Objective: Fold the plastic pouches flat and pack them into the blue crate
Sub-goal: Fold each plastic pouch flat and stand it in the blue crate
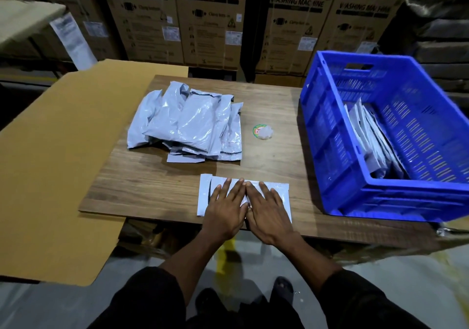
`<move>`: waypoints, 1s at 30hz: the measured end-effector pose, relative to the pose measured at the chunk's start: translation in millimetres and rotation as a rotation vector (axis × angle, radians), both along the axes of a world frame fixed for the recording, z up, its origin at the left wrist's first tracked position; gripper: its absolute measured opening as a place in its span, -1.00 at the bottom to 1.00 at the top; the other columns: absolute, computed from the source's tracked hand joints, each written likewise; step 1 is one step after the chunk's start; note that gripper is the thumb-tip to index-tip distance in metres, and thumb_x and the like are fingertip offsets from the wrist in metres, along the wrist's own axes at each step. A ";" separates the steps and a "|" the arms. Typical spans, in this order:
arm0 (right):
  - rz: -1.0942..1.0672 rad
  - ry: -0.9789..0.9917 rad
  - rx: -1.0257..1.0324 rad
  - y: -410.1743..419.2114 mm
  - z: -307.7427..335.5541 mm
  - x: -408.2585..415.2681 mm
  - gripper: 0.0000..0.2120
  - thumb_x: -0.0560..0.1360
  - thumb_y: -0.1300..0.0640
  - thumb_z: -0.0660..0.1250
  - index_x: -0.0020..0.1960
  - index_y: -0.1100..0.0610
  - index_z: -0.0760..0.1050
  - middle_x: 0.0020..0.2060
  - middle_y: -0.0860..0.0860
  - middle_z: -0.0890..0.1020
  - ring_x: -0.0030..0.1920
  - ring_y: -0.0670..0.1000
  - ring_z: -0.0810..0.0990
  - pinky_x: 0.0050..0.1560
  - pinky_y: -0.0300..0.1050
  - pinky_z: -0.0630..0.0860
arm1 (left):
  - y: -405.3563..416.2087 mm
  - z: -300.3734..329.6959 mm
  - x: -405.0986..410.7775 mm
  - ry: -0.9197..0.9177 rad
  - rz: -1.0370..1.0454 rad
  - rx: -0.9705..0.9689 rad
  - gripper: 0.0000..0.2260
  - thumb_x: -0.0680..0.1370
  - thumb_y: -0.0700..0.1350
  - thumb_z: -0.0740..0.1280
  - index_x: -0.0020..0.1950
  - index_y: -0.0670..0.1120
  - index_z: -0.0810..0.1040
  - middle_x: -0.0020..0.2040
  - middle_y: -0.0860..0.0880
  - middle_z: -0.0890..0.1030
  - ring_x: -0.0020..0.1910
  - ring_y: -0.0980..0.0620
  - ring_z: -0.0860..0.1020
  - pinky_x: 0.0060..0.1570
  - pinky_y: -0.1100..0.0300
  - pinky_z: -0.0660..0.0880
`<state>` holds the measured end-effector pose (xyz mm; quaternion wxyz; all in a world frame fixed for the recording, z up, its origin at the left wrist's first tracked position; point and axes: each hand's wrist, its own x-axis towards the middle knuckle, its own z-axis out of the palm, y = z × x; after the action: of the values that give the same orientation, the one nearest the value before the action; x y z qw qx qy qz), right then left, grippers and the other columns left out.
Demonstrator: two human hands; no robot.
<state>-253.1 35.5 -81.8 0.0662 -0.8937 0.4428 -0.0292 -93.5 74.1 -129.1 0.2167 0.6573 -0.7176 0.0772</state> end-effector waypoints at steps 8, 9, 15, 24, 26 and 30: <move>-0.055 0.114 0.021 -6.4 -1.8 -15.0 -0.35 0.59 -0.15 -0.05 0.59 0.15 0.20 0.60 0.06 0.17 0.58 0.19 0.12 0.52 0.20 0.12 | 5.2 -4.1 11.7 0.029 0.042 0.011 -0.47 0.66 0.22 0.17 0.56 -0.03 0.41 0.60 -0.04 0.31 0.59 -0.25 0.22 0.47 -0.23 0.27; -0.064 0.113 0.026 -6.7 -1.9 -16.8 -0.33 0.59 -0.16 -0.07 0.59 0.15 0.18 0.60 0.06 0.15 0.59 0.18 0.09 0.52 0.20 0.10 | 6.2 -3.0 12.7 0.030 0.049 0.005 -0.45 0.66 0.23 0.17 0.56 -0.03 0.40 0.60 -0.05 0.31 0.58 -0.26 0.22 0.46 -0.23 0.28; -0.084 0.106 0.039 -11.9 -6.1 -38.3 -0.28 0.61 -0.25 -0.12 0.63 0.14 0.06 0.63 0.05 0.01 0.61 0.13 -0.07 0.55 0.07 -0.11 | 8.5 0.7 15.6 0.031 0.060 0.004 -0.43 0.64 0.24 0.20 0.57 -0.03 0.39 0.60 -0.06 0.30 0.58 -0.30 0.21 0.43 -0.27 0.30; -0.119 0.138 0.053 -14.6 -4.7 -62.3 -0.20 0.57 -0.37 -0.27 0.64 0.10 -0.14 0.62 0.00 -0.20 0.60 -0.03 -0.25 0.57 0.01 -0.21 | 12.5 0.9 23.0 0.036 0.083 0.080 -0.33 0.65 0.31 0.03 0.58 -0.13 0.35 0.60 -0.05 0.29 0.60 -0.22 0.19 0.50 -0.22 0.23; -0.126 0.141 0.096 -15.3 1.6 -61.1 -0.20 0.58 -0.37 -0.26 0.64 0.11 -0.17 0.61 0.00 -0.24 0.59 -0.05 -0.29 0.57 0.04 -0.24 | 9.0 1.4 22.5 0.077 0.131 0.088 -0.32 0.68 0.29 -0.05 0.55 -0.18 0.38 0.58 -0.11 0.34 0.58 -0.21 0.24 0.51 -0.20 0.19; -0.078 0.123 -0.024 -13.4 18.6 -29.4 -0.34 0.64 -0.14 -0.07 0.56 0.28 0.19 0.57 0.19 0.19 0.58 0.14 0.14 0.52 0.21 -0.06 | -5.8 0.7 20.1 0.159 0.013 -0.138 -0.53 0.75 -0.04 0.04 0.35 -0.38 0.53 0.36 -0.29 0.55 0.38 -0.30 0.50 0.39 -0.24 0.33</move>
<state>-282.5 22.1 -63.2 0.0272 -0.8766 0.4802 0.0180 -73.4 68.3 -128.4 0.3174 0.6494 -0.6869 0.0754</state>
